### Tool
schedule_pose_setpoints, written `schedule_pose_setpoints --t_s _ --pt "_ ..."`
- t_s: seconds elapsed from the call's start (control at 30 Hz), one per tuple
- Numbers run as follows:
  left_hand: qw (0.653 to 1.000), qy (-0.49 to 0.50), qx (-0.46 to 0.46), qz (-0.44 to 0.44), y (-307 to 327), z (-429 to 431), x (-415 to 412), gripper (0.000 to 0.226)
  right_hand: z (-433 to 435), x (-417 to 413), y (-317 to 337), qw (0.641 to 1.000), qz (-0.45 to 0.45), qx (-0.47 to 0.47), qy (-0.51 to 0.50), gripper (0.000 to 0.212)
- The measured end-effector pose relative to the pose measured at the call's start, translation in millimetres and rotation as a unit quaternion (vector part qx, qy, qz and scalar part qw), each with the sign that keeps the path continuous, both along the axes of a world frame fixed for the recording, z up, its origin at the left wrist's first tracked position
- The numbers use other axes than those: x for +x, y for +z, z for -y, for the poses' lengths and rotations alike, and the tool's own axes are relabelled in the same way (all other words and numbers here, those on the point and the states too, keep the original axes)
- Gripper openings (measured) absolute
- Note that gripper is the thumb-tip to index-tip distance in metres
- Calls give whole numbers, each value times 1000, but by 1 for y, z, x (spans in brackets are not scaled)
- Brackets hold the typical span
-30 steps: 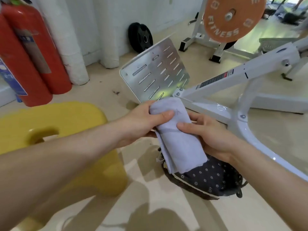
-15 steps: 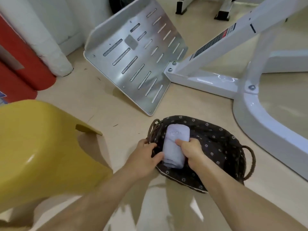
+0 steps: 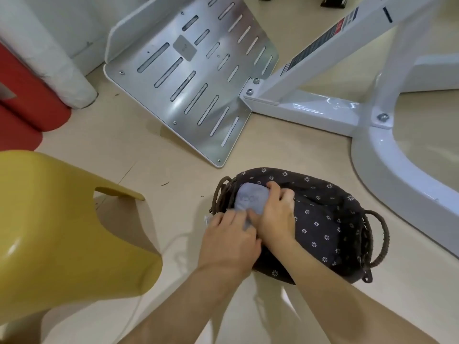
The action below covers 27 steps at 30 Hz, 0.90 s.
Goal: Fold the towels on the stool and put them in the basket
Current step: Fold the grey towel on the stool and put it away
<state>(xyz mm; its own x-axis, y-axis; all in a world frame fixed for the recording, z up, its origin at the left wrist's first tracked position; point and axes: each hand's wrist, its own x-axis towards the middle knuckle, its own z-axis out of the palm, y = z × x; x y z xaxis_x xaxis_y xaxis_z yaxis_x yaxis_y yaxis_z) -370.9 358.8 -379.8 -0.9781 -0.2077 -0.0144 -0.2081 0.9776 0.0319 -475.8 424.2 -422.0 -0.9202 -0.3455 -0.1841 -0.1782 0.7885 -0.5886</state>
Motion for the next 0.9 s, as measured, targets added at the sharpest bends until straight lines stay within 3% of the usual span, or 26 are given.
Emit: schedule_pose_setpoints --t_s 0.13,0.2,0.33,0.57,0.77,0.83,0.9 --pt "996 -40 -24 80 -7 1 1 52 -7 -7 5 966 -105 22 234 51" --pt "984 -64 -42 159 1 -1 -4 57 -11 -12 3 942 -98 66 313 61" --pt "968 -97 -52 228 5 -4 -7 66 -15 -18 4 900 -82 195 381 75" --pt "964 -159 -29 211 14 5 -2 63 -6 -19 3 830 -124 302 453 87" --pt "977 -164 -11 134 2 15 3 60 -1 -10 -2 837 -97 323 430 77" --pt "974 -159 43 153 7 13 -1 57 -1 -9 -5 852 -56 320 410 85" --pt "973 -144 35 180 6 13 -2 58 -3 -9 0 866 -6 311 390 93"
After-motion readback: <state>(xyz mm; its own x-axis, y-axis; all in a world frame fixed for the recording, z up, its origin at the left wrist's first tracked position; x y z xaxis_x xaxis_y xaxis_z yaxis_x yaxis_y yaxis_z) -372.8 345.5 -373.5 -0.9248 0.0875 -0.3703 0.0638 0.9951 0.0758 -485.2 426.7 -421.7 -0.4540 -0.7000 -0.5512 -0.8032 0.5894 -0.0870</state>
